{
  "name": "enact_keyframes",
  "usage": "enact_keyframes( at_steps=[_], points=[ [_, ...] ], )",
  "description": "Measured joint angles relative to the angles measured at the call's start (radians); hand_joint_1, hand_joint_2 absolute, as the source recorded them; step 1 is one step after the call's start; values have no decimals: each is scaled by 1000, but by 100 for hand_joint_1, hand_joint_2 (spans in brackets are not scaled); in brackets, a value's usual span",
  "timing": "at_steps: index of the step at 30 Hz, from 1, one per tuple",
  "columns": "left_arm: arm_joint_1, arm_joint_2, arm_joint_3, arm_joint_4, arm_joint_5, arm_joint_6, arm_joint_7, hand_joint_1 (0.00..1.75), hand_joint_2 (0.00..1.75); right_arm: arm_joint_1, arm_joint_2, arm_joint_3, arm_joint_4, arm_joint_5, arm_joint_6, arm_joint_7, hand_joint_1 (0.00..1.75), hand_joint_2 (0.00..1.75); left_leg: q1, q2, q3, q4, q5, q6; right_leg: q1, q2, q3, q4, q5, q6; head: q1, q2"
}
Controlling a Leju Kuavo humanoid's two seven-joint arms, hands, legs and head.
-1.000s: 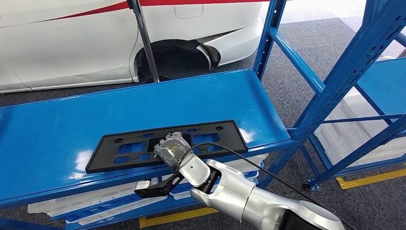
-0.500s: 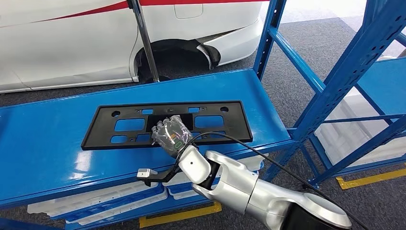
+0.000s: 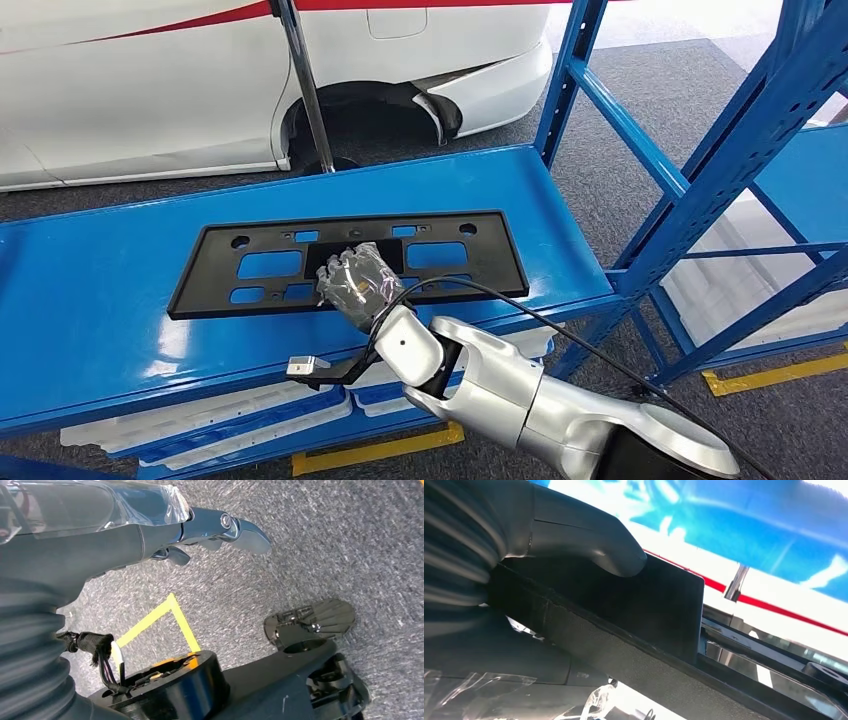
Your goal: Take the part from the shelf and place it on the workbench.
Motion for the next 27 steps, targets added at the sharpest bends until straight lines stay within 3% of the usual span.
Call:
enact_keyframes(
  at_steps=[1, 3, 5, 9, 11, 13, 14, 15, 16, 17, 19, 21, 24, 26, 27],
  points=[
    [0, 0, 0, 0, 0, 0, 0, 0, 175, 3, -3, 0, 0, -1, 2, -1, 175, 175, 3, 0, 0, 1, -1, -2, -4, -1, 4, -14, 22, 3, 0, 0],
    [0, 0, 0, 0, 0, -1, 0, 0, 175, 6, -7, 0, 0, -3, 4, -2, 175, 175, 10, -1, 0, 5, -4, -10, -13, -4, 64, -145, 98, 12, 1, 0],
    [-1, 0, 0, 0, -1, -1, 0, 0, 175, 6, -9, 0, -1, -3, 4, -2, 175, 175, 12, -2, -2, 11, -7, -27, -15, 0, 119, -259, 146, 13, 3, 0],
    [-1, 0, 0, 0, -1, -1, 1, 0, 175, 6, -11, 0, -3, -8, 4, -2, 175, 175, 16, -2, -9, 15, -8, -56, -10, 9, 122, -288, 154, -19, 7, 0],
    [-1, 0, 0, 0, -1, 0, 1, 0, 175, 5, -11, 0, -3, -10, 4, -2, 175, 175, 19, -1, -35, 76, -57, -62, -11, 7, 114, -293, 164, -36, 6, 0],
    [-1, 0, 0, 0, -1, 0, 1, 0, 175, 5, -11, 0, -3, -10, 4, -2, 175, 175, 18, 0, -89, 218, -143, -64, -9, 5, 103, -293, 173, -47, 5, 0],
    [-2, 0, 0, 0, -1, 0, 1, 0, 175, 6, -11, 0, -3, -8, 4, -2, 175, 175, 16, 0, -113, 284, -173, -65, -6, 5, 97, -293, 177, -50, 5, 0],
    [-2, 0, 0, 0, -1, 0, 2, 0, 175, 7, -11, 0, -3, -5, 3, -2, 175, 175, 15, 0, -121, 320, -185, -65, -3, 4, 91, -292, 182, -51, 5, 0],
    [-3, 0, 0, 0, -1, 0, 3, 0, 175, 7, -11, 0, -3, 1, 2, 0, 175, 175, 14, 0, -109, 315, -178, -63, -1, 4, 86, -292, 186, -51, 5, 0],
    [-3, 0, 0, 0, -1, 1, 5, 0, 175, 6, -11, 0, -3, 7, 1, 1, 175, 175, 12, 0, -75, 267, -154, -59, 1, 5, 82, -292, 190, -50, 5, 0],
    [-4, 0, 0, 0, -1, 1, 7, 0, 175, 4, -11, 0, -3, 18, -1, 5, 175, 175, 6, 0, 19, 111, -103, -48, 3, 6, 76, -292, 197, -45, 5, 0],
    [-5, 0, 0, 0, -1, 2, 7, 0, 175, 1, -11, 0, -4, 24, -3, 6, 175, 175, -4, -1, 66, 22, -78, -38, 4, 5, 72, -292, 206, -34, 5, 0],
    [-5, 0, 0, 0, -1, 2, 10, 0, 175, -1, -10, 0, -5, 28, -5, 7, 175, 175, -9, -2, 57, 11, -64, -23, 1, 4, 64, -294, 217, -14, 2, 0],
    [-5, 0, 0, 0, -1, 2, 12, 0, 175, -1, -11, 0, -5, 29, -6, 7, 175, 175, -5, -1, 46, 6, -49, -7, 1, 2, 43, -252, 175, -6, 3, 0],
    [-5, 0, 0, 0, -1, 2, 13, 0, 175, -2, -12, 0, -5, 29, -6, 7, 175, 175, -3, 0, 39, 5, -42, -2, 0, 1, 23, -196, 131, -4, 3, 0]
  ],
)
